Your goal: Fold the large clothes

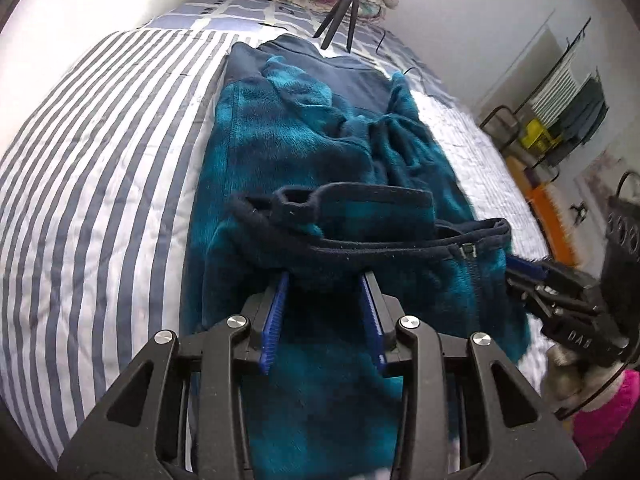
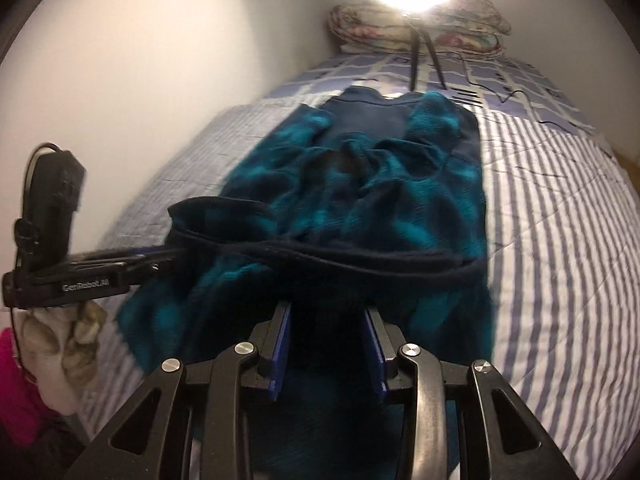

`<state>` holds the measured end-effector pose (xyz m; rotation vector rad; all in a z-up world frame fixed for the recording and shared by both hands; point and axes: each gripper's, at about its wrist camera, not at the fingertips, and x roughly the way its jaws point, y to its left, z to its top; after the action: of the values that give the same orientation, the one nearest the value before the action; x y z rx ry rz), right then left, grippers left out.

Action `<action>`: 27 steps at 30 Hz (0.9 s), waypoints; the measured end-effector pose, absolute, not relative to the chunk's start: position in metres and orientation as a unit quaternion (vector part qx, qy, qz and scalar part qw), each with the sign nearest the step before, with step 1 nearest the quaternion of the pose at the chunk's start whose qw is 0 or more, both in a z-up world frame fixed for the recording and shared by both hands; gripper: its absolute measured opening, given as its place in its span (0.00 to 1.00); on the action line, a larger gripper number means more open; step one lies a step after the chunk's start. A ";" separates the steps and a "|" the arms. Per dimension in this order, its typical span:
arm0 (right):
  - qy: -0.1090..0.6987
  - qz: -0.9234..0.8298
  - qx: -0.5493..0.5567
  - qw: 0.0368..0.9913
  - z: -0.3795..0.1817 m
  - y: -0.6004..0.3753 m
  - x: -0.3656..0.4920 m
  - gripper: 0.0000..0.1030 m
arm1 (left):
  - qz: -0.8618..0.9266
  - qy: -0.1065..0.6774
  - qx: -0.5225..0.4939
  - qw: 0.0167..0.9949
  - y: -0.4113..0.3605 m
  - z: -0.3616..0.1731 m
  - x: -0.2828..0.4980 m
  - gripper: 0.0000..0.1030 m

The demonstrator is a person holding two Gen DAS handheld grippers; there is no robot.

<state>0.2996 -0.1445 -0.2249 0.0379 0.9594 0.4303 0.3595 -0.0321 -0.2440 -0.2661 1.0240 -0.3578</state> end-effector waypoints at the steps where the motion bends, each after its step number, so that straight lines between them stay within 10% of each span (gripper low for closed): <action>1: 0.464 0.193 0.017 0.864 -0.231 -0.147 0.308 0.33 | -0.167 0.491 -0.122 0.846 -0.034 -0.251 0.364 0.35; 13: 0.507 0.197 0.062 0.837 -0.252 -0.158 0.323 0.32 | -0.176 0.502 -0.155 0.832 -0.020 -0.260 0.368 0.35; 27: 0.389 0.185 0.086 0.898 -0.103 -0.215 0.204 0.34 | -0.148 0.405 -0.137 0.892 0.033 -0.101 0.257 0.35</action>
<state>0.2037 -0.2147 -0.1028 0.1781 0.8051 0.3831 0.2565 0.0332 -0.1006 -0.2833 0.8414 -0.3067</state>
